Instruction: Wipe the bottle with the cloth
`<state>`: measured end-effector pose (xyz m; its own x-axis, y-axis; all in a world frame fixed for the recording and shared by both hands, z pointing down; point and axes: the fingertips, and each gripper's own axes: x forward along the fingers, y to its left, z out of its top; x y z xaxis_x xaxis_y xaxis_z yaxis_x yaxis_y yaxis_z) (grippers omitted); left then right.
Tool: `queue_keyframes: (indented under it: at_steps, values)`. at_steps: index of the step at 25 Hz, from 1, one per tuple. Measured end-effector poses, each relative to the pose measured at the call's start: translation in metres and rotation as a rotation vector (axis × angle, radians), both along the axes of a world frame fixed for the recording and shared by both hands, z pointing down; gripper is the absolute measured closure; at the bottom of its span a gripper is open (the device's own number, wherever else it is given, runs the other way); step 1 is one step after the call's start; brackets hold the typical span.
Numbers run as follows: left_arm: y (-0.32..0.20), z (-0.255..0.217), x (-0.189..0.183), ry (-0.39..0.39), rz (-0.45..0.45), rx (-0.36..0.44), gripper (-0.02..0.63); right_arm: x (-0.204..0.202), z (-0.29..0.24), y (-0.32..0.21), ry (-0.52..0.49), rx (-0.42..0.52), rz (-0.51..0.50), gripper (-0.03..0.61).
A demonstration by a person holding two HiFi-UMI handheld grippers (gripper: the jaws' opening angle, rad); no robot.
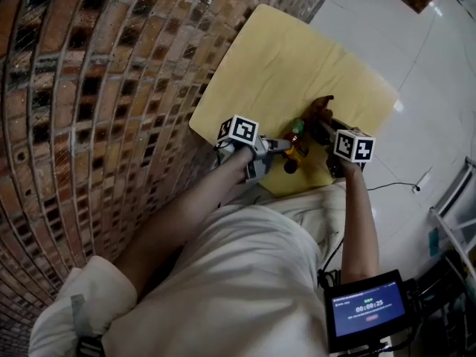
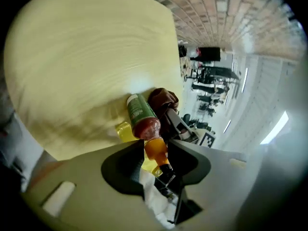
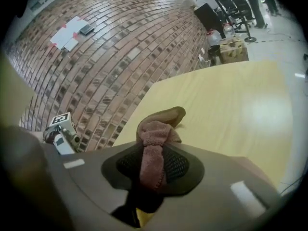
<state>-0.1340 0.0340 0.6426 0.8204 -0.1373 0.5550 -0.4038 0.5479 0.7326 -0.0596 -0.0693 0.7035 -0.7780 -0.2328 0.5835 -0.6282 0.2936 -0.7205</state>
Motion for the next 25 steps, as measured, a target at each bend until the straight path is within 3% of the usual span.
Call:
queue_keyframes:
  at_steps: [4, 9, 16, 20, 25]
  values:
    - [-0.005, 0.002, 0.001, -0.153, 0.22, 0.105, 0.443, 0.024, -0.01, -0.007, 0.007, 0.027, 0.017, 0.482]
    - [-0.006, 0.006, 0.006, -0.263, 0.369, 0.193, 0.445, 0.03, -0.029, -0.002, -0.008, 0.05, 0.001, 0.482]
    - [-0.008, 0.004, 0.013, -0.42, 0.671, 0.343, 0.453, -0.01, -0.07, 0.008, -0.083, 0.11, -0.225, 0.483]
    - [-0.006, 0.0, 0.02, -0.492, 0.855, 0.417, 0.456, -0.033, -0.082, 0.014, -0.132, 0.098, -0.321, 0.482]
    - [-0.002, -0.005, 0.033, -0.564, 1.021, 0.501, 0.457, -0.041, -0.067, 0.036, -0.088, 0.062, -0.427, 0.483]
